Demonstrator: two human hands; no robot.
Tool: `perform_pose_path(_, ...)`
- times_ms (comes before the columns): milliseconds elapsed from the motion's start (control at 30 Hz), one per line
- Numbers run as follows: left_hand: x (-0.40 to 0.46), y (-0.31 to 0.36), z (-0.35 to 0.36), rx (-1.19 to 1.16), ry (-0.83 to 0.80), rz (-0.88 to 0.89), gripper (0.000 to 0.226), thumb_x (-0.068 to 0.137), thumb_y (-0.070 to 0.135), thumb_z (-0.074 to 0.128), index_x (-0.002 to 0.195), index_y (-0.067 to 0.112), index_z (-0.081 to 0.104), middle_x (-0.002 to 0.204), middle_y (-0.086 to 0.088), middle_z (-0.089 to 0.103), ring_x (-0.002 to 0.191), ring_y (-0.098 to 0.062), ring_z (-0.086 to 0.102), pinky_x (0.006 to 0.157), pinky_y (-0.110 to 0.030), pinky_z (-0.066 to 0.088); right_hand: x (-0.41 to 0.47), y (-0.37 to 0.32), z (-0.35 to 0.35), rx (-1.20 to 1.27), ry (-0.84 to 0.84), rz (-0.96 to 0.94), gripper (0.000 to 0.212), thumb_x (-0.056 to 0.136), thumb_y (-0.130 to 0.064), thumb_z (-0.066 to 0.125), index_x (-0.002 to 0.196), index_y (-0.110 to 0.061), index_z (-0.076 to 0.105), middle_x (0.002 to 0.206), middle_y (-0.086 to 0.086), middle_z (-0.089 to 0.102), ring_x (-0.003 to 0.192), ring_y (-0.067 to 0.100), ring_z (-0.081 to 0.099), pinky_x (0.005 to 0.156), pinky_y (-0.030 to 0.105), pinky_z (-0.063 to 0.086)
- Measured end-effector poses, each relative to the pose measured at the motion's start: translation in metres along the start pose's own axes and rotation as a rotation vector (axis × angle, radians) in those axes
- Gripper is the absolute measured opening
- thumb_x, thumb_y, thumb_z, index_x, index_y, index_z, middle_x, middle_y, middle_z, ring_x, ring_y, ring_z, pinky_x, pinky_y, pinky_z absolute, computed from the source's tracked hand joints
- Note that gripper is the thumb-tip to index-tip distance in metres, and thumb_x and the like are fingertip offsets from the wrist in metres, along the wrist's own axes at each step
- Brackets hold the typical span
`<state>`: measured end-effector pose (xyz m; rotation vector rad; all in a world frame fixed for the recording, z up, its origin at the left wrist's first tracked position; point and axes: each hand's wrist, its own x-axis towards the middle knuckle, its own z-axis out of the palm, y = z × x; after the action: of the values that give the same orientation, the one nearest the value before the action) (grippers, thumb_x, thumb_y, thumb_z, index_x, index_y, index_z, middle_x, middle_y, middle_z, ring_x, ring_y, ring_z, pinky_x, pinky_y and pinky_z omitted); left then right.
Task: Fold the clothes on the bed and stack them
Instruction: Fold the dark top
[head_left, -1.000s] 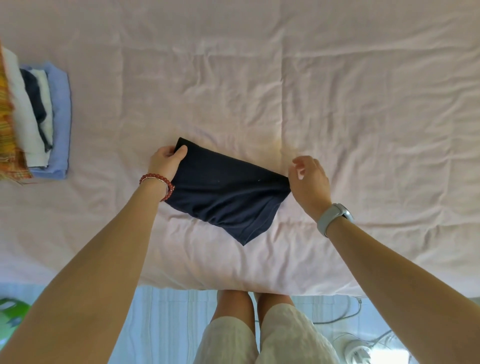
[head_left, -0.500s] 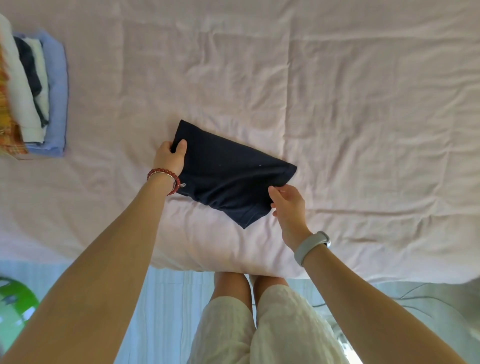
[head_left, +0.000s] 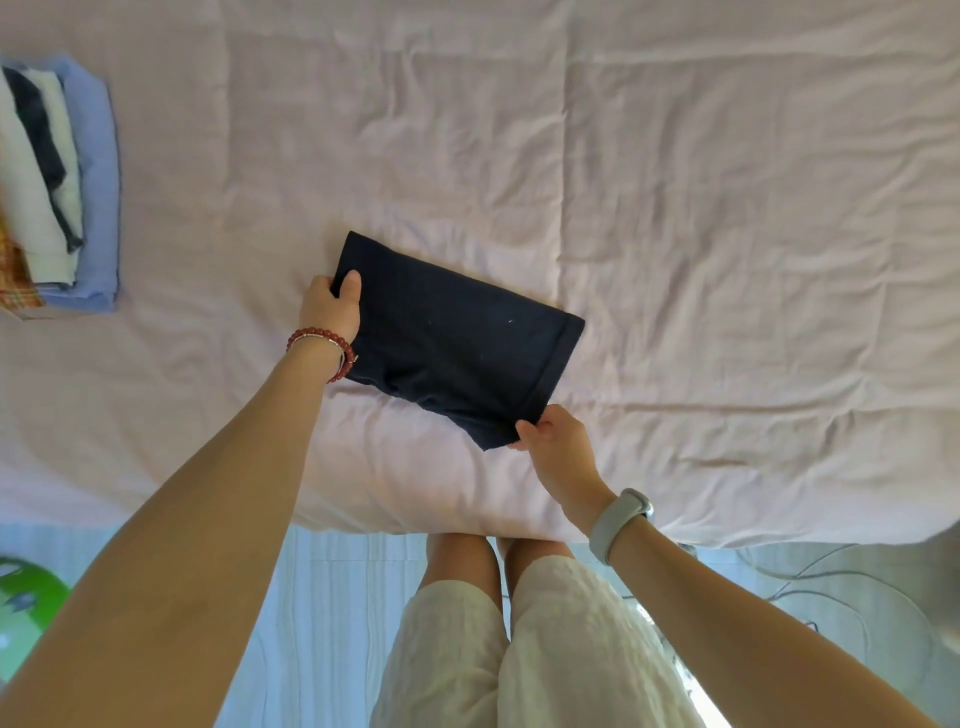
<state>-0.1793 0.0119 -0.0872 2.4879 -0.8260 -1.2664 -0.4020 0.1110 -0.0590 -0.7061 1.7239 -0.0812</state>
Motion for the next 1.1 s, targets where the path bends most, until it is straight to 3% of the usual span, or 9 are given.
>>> perform_pose_path(200, -0.004, -0.001, -0.003, -0.056, 0.008, 0.008, 0.044, 0.099, 0.037, 0.036, 0.131, 0.007, 0.039, 0.131, -0.012, 0.046, 0.109, -0.024, 0.046, 0.084, -0.030, 0.037, 0.011, 0.015, -0.013, -0.298, 0.126, -0.077, 0.015, 0.092, -0.020, 0.044, 0.095, -0.012, 0.057, 0.086, 0.003, 0.061, 0.079, 0.023, 0.056, 0.074, 0.034, 0.049)
perform_pose_path(300, -0.009, -0.011, -0.012, -0.104, 0.011, 0.031, 0.044, 0.097, 0.038, 0.043, 0.130, 0.009, 0.041, 0.130, -0.009, 0.048, 0.106, -0.018, 0.045, 0.085, -0.027, 0.039, 0.010, 0.005, -0.016, -0.544, 0.351, -0.657, 0.019, 0.090, -0.023, 0.045, 0.098, -0.013, 0.059, 0.089, 0.001, 0.059, 0.082, 0.022, 0.055, 0.077, 0.033, 0.043)
perform_pose_path(433, -0.018, -0.031, -0.018, -0.073, -0.044, 0.067, 0.048, 0.092, 0.037, 0.052, 0.129, 0.007, 0.042, 0.130, -0.010, 0.049, 0.117, -0.026, 0.049, 0.086, -0.029, 0.042, 0.017, -0.003, 0.002, -1.028, 0.131, -1.162, 0.038, 0.085, -0.029, 0.048, 0.120, -0.019, 0.059, 0.123, 0.004, 0.058, 0.114, 0.027, 0.053, 0.094, 0.043, 0.044)
perform_pose_path(600, -0.019, -0.032, -0.018, -0.072, -0.104, 0.074, 0.046, 0.093, 0.033, 0.052, 0.130, 0.007, 0.042, 0.131, -0.009, 0.049, 0.118, -0.027, 0.048, 0.086, -0.029, 0.042, 0.012, 0.008, 0.010, -1.378, -0.330, -1.048, 0.037, 0.094, -0.034, 0.045, 0.123, -0.017, 0.059, 0.146, 0.009, 0.039, 0.140, 0.031, 0.025, 0.113, 0.048, 0.020)
perform_pose_path(700, -0.020, -0.027, -0.019, -0.072, -0.085, 0.150, 0.042, 0.094, 0.029, 0.051, 0.129, 0.007, 0.043, 0.126, -0.010, 0.050, 0.113, -0.026, 0.049, 0.084, -0.028, 0.043, 0.011, 0.000, -0.005, -1.014, -0.240, -1.146, 0.029, 0.090, -0.024, 0.045, 0.100, -0.012, 0.069, 0.102, 0.006, 0.067, 0.099, 0.028, 0.060, 0.078, 0.041, 0.052)
perform_pose_path(767, -0.022, -0.024, -0.021, -0.130, -0.085, 0.212, 0.039, 0.094, 0.026, 0.052, 0.127, 0.008, 0.045, 0.119, -0.006, 0.051, 0.107, -0.021, 0.050, 0.078, -0.022, 0.044, 0.020, -0.019, -0.014, -0.828, -0.081, -1.167, 0.031, 0.088, -0.025, 0.043, 0.100, -0.010, 0.067, 0.095, 0.006, 0.066, 0.087, 0.027, 0.061, 0.067, 0.037, 0.052)
perform_pose_path(833, -0.025, -0.020, -0.025, -0.180, -0.095, 0.255, 0.036, 0.093, 0.022, 0.055, 0.125, 0.009, 0.048, 0.113, -0.002, 0.053, 0.103, -0.018, 0.051, 0.072, -0.015, 0.044, 0.035, -0.048, -0.015, -0.725, 0.100, -1.060, 0.037, 0.089, -0.029, 0.044, 0.116, -0.010, 0.060, 0.112, 0.008, 0.061, 0.104, 0.029, 0.056, 0.082, 0.043, 0.050)
perform_pose_path(933, -0.027, -0.016, -0.033, -0.261, -0.121, 0.277, 0.031, 0.092, 0.020, 0.057, 0.122, 0.014, 0.053, 0.111, 0.001, 0.057, 0.102, -0.016, 0.054, 0.074, -0.015, 0.046, 0.061, -0.088, -0.015, -0.555, -0.009, -0.606, 0.059, 0.092, -0.039, 0.050, 0.143, -0.017, 0.029, 0.140, 0.007, 0.041, 0.130, 0.029, 0.034, 0.107, 0.046, 0.031)
perform_pose_path(1100, -0.026, 0.003, -0.049, -0.282, -0.235, 0.332, 0.019, 0.092, 0.016, 0.056, 0.109, 0.024, 0.057, 0.099, 0.016, 0.061, 0.093, -0.001, 0.057, 0.071, -0.007, 0.046, 0.069, -0.095, -0.011, -0.662, -0.216, -0.364, 0.049, 0.090, -0.036, 0.055, 0.130, -0.012, 0.042, 0.126, 0.009, 0.053, 0.114, 0.030, 0.051, 0.094, 0.037, 0.041)
